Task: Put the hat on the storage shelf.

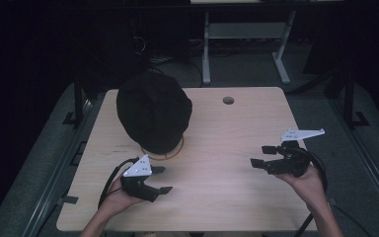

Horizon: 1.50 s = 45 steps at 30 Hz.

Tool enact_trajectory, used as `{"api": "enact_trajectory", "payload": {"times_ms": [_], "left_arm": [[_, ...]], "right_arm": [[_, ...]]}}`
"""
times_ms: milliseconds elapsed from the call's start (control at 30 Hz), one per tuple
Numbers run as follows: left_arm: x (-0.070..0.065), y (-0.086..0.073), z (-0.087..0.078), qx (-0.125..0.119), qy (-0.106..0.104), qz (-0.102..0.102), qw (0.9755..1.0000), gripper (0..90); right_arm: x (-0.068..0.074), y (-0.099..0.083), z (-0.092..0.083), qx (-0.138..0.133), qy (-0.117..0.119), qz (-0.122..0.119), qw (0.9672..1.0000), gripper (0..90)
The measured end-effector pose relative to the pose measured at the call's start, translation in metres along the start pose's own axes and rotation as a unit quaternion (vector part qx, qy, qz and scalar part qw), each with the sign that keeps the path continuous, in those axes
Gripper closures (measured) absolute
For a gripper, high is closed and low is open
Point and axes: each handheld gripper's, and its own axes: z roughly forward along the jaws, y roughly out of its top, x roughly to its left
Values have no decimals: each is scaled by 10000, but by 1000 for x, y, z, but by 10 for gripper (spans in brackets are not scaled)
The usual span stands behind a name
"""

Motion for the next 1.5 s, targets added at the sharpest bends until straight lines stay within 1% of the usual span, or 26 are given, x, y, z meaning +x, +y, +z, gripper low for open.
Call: {"api": "enact_trajectory", "payload": {"times_ms": [267,400,500,567,633,867,1000,1100,1167,1233,1300,1367,1400,1500], "left_arm": [[2,-1,-2,-24,22,-90,10000,288],[2,-2,-2,-36,23,-101,9999,288],[2,-2,-2,-69,31,-174,9998,287],[4,-3,-3,-75,39,-156,9998,286],[4,-3,-3,-86,56,-209,9997,285],[4,-4,-3,-96,72,-220,9997,283],[3,-4,-2,-95,78,-248,9996,277],[2,-3,-1,-89,81,-217,9997,276],[2,-3,-1,-94,79,-232,9997,273],[2,-3,0,-83,80,-248,9996,270],[3,-4,1,-108,50,-330,9994,267],[3,-3,3,-130,34,-352,9993,266],[2,-3,2,-138,26,-354,9993,265],[2,-2,2,-203,-15,-390,9990,265]], "right_arm": [[5,-19,-10,62,-90,-8,9999,233],[5,-30,-14,69,-115,51,9999,234],[4,-39,-14,39,-109,117,9999,233],[4,-45,-14,43,-102,167,9998,233],[3,-53,-14,23,-141,179,9997,232],[2,-72,-13,41,-140,308,9994,226],[3,-81,-14,17,-142,335,9993,224],[5,-88,-14,-25,-169,299,9994,216],[7,-91,-14,6,-176,300,9994,212],[7,-95,-14,-16,-175,302,9994,209],[7,-98,-15,-62,-194,343,9992,200],[7,-103,-16,-116,-207,377,9990,198],[9,-106,-17,-142,-207,413,9988,195],[13,-109,-20,-274,-162,397,9987,192]]}}
